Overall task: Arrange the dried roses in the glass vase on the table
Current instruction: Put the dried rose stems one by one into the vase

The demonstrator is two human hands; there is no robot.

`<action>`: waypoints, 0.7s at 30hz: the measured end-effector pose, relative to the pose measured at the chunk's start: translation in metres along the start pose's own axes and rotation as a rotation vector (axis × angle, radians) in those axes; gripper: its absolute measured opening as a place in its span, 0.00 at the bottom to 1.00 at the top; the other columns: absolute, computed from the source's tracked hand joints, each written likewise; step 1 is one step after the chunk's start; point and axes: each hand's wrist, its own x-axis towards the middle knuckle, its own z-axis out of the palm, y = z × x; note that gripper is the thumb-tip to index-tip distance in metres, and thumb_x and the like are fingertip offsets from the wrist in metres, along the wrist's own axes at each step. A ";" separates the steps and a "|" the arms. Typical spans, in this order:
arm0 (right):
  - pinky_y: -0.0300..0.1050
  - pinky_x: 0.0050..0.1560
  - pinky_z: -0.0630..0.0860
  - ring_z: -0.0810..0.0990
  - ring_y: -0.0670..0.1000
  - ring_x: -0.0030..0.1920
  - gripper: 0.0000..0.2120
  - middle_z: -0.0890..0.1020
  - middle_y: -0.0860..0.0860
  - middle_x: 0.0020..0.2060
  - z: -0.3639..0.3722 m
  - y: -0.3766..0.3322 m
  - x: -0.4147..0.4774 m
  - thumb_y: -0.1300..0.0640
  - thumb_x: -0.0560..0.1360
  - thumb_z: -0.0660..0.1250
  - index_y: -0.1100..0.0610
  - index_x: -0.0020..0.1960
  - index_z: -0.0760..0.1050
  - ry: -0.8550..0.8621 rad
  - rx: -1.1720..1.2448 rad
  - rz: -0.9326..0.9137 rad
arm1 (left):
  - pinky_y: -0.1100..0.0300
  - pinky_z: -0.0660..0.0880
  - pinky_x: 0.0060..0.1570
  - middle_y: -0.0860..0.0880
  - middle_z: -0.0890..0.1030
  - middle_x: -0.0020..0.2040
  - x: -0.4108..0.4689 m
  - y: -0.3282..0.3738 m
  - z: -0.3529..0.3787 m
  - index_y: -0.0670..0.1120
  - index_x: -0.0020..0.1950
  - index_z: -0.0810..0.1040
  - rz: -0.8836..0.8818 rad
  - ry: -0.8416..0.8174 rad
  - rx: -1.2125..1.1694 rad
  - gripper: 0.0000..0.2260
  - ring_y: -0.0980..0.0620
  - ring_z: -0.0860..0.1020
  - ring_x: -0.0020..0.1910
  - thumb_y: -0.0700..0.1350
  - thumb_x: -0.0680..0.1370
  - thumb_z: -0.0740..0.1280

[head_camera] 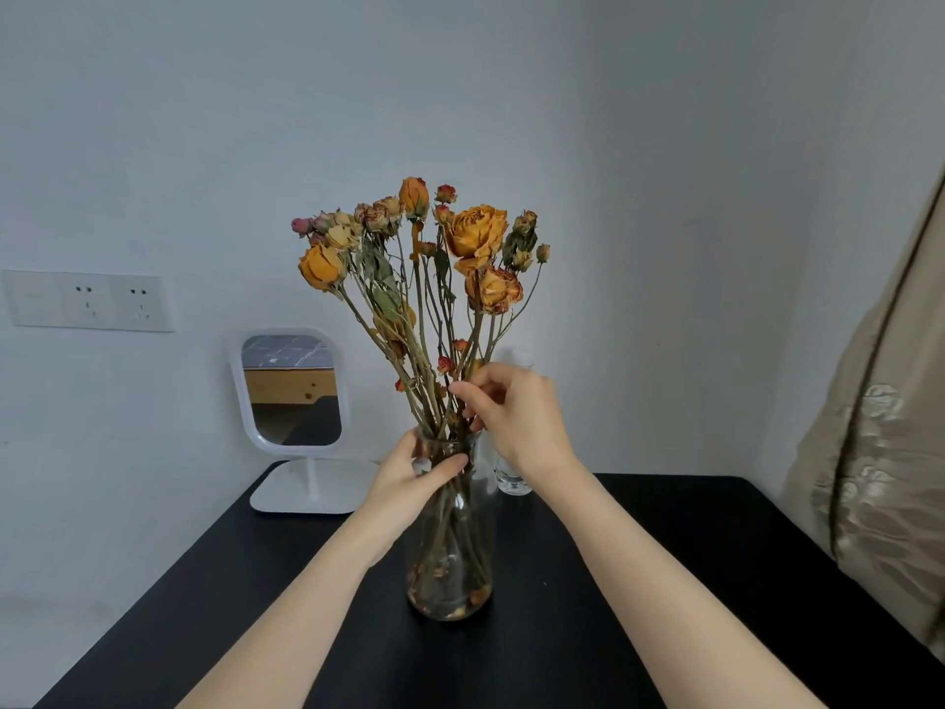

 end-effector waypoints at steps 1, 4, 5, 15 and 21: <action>0.29 0.34 0.71 0.75 0.40 0.28 0.08 0.78 0.47 0.31 0.000 0.000 0.000 0.53 0.75 0.67 0.55 0.40 0.77 0.002 0.002 0.002 | 0.60 0.67 0.60 0.55 0.77 0.60 0.000 0.000 0.000 0.51 0.67 0.69 0.002 -0.002 0.001 0.23 0.55 0.73 0.62 0.49 0.73 0.70; 0.32 0.36 0.73 0.75 0.41 0.28 0.07 0.79 0.49 0.31 0.000 0.003 -0.002 0.54 0.74 0.68 0.56 0.42 0.79 0.000 0.015 0.016 | 0.56 0.67 0.64 0.54 0.77 0.61 0.000 -0.001 0.000 0.51 0.67 0.68 0.006 -0.004 -0.006 0.24 0.55 0.72 0.63 0.49 0.73 0.69; 0.33 0.37 0.74 0.75 0.41 0.29 0.06 0.79 0.48 0.31 0.001 0.005 -0.004 0.54 0.74 0.68 0.56 0.45 0.79 -0.003 0.016 0.021 | 0.55 0.67 0.65 0.54 0.77 0.61 0.000 -0.001 0.000 0.51 0.68 0.68 0.008 -0.004 -0.013 0.24 0.54 0.72 0.63 0.49 0.73 0.69; 0.26 0.43 0.71 0.78 0.41 0.46 0.21 0.79 0.45 0.48 0.002 0.048 -0.047 0.47 0.73 0.68 0.52 0.63 0.71 -0.060 -0.058 0.174 | 0.58 0.62 0.65 0.55 0.65 0.71 -0.022 -0.030 0.007 0.54 0.73 0.59 -0.033 0.071 -0.032 0.43 0.56 0.63 0.70 0.58 0.62 0.75; 0.30 0.57 0.66 0.67 0.49 0.69 0.34 0.70 0.46 0.68 0.018 0.067 -0.065 0.43 0.71 0.69 0.50 0.73 0.60 -0.304 0.115 0.330 | 0.56 0.61 0.66 0.57 0.57 0.73 -0.033 -0.047 0.003 0.57 0.75 0.48 -0.097 -0.005 -0.004 0.51 0.55 0.57 0.72 0.51 0.62 0.79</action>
